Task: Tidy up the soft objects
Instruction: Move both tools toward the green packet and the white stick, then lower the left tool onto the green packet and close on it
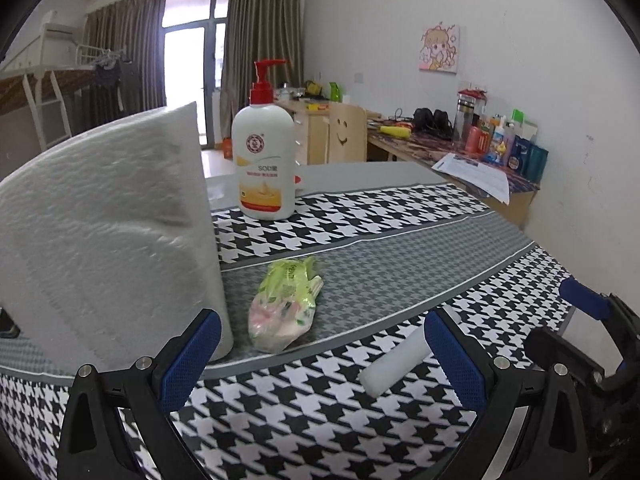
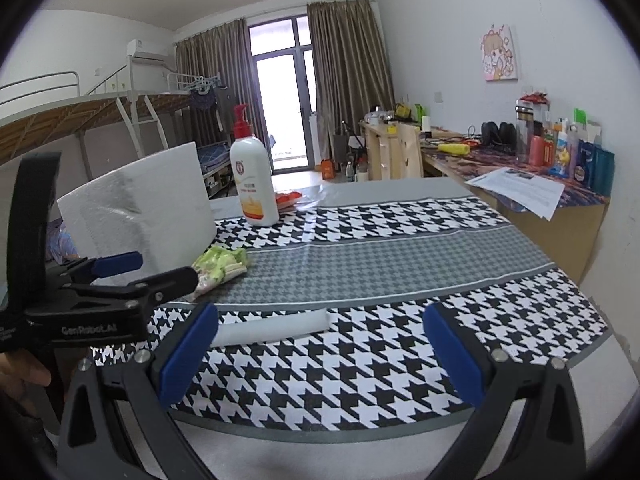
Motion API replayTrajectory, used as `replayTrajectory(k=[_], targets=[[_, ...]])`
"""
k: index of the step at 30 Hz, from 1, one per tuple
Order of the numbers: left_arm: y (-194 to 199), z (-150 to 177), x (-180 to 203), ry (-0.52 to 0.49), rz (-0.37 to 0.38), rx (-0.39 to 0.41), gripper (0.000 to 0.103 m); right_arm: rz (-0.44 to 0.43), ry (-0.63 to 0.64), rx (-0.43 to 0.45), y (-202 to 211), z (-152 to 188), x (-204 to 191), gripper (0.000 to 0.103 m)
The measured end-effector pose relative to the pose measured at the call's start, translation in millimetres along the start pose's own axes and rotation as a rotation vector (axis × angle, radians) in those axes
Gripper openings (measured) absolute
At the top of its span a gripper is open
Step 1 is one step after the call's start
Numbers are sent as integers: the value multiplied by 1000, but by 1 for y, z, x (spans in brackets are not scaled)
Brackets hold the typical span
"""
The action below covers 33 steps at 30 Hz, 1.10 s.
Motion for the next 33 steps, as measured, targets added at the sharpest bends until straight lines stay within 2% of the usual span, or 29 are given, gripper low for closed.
replayTrajectory(k=[10, 14, 25, 33], targets=[[-19, -5, 6, -26, 11, -30, 101, -3, -27, -17, -11, -1, 11, 103], [-28, -5, 6, -33, 17, -52, 98, -9, -34, -23, -15, -2, 13, 103], [-47, -2, -10, -54, -31, -92, 91, -31, -24, -54, -26, 0, 9, 103], [-52, 12, -24, -56, -28, -153, 79, -49, -22, -96, -33, 7, 6, 103]])
Point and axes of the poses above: each gripper's, at about its wrist camera, not at the fingertips, and y roughly against the way its jaws point, x to its right, z to its underside, the point moved 8 cm from there along -y, roughly the way its jaws point, and after that the axes turned 8 degrees about x, right-handed, at the moved point
